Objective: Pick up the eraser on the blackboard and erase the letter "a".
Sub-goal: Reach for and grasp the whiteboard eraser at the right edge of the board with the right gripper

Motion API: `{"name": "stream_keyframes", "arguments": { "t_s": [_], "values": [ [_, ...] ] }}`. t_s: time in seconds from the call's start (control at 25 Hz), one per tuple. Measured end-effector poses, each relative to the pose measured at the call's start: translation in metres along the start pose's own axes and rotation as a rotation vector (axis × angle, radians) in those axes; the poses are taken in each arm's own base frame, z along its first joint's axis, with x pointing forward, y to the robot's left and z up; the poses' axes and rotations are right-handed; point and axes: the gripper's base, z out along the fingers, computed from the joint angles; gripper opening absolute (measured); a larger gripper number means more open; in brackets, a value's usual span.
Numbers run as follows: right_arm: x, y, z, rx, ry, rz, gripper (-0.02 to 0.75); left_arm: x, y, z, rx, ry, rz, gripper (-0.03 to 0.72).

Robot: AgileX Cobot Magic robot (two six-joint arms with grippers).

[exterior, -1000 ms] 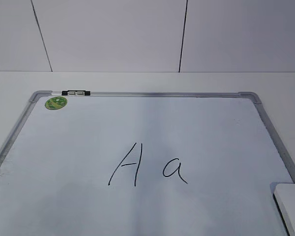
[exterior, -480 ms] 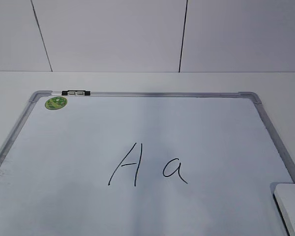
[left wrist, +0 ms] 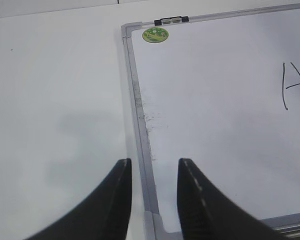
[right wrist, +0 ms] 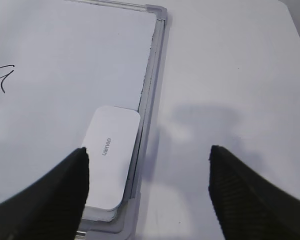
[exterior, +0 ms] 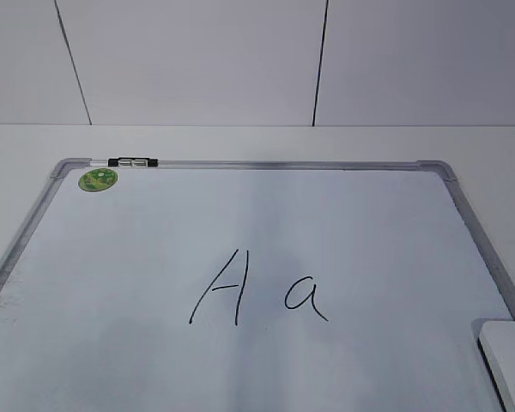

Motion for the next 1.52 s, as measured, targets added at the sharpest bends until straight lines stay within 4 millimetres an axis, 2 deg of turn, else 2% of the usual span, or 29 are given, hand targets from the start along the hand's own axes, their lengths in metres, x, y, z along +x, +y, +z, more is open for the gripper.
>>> {"name": "stream_keyframes", "arguments": {
  "t_s": [0.64, 0.96, 1.16, 1.52],
  "values": [
    [-0.002, 0.001, 0.003, -0.017, 0.019, 0.012, 0.573, 0.000, 0.000, 0.000, 0.000, 0.000, 0.000, 0.235],
    [-0.013, 0.001, 0.021, -0.041, 0.158, 0.011, 0.573, 0.000, 0.000, 0.000, 0.000, 0.000, 0.000, 0.235],
    [-0.027, -0.001, 0.033, -0.049, 0.197, 0.008, 0.575, 0.000, 0.000, 0.000, 0.000, 0.000, 0.000, 0.235],
    [-0.049, -0.002, 0.055, -0.057, 0.226, 0.004, 0.662, 0.000, -0.001, 0.000, 0.006, -0.001, -0.003, 0.235]
  ]
}}
